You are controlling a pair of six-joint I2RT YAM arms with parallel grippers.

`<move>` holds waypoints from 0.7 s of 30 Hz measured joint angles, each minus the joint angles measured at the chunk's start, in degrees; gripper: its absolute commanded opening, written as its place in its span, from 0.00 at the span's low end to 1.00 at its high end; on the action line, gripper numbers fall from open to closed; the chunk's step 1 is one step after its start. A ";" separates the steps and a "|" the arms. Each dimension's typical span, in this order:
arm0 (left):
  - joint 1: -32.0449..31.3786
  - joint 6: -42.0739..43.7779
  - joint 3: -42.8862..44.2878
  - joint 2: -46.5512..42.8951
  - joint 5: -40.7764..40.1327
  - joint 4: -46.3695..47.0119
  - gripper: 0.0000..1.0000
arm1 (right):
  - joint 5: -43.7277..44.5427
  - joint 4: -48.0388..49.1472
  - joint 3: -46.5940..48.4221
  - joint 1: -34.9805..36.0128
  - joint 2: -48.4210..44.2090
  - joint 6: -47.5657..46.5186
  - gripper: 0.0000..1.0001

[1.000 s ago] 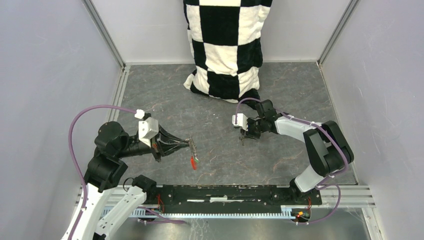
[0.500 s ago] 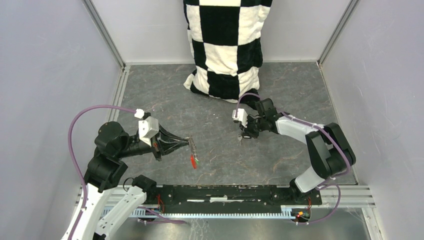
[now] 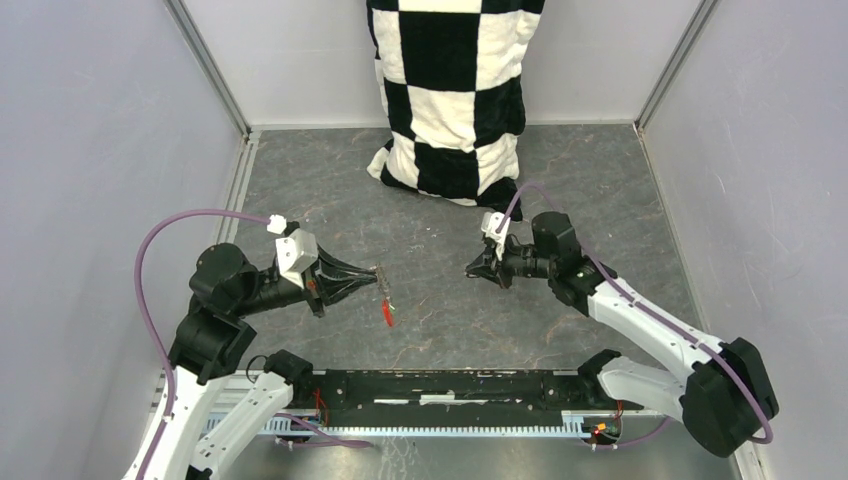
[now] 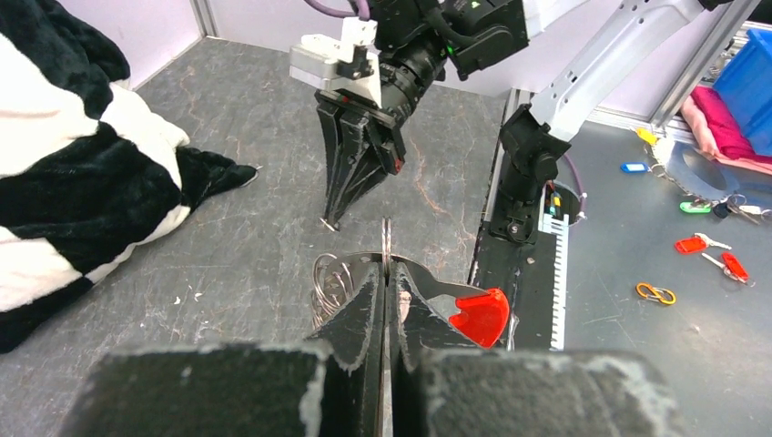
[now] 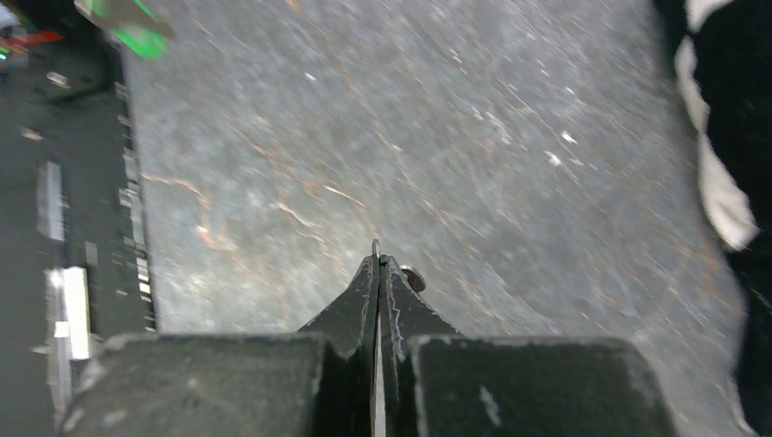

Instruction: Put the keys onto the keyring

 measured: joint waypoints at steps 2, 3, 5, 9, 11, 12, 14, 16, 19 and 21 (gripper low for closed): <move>0.00 0.02 -0.20 0.00 0.00 -0.02 0.02 | -0.04 1.95 -0.28 2.56 -0.96 4.50 0.01; 0.00 0.13 -0.31 0.00 -0.02 -0.02 0.02 | -0.13 2.97 -0.28 4.07 -1.49 6.45 0.01; 0.00 0.96 -0.68 -0.02 -0.02 -0.02 0.02 | -0.02 4.96 0.13 8.41 -2.93 11.39 0.01; 0.00 3.10 -2.56 -0.87 -0.09 0.17 0.02 | -0.02 7.56 3.87 14.51 -3.58 21.07 0.01; 0.00 3.98 -3.43 -1.40 -0.09 0.17 0.02 | 0.04 8.87 5.81 16.52 -3.82 25.18 0.01; 0.00 4.55 -3.72 -1.57 -0.07 0.22 0.02 | 0.33 9.60 6.60 17.33 -4.15 27.28 0.01; 0.00 5.73 -4.17 -2.01 0.02 0.28 0.02 | 0.42 11.41 7.50 18.36 -5.20 31.67 0.01; 0.00 6.99 -5.01 -2.99 0.11 1.05 0.02 | 0.31 12.72 8.66 18.64 -5.84 35.71 0.01; 0.00 7.96 -6.58 -5.09 0.44 2.43 0.02 | -0.07 14.53 11.32 19.34 -5.53 41.11 0.01; 0.00 8.31 -7.02 -5.81 0.61 3.02 0.02 | -0.13 14.93 13.22 20.31 -4.94 43.43 0.01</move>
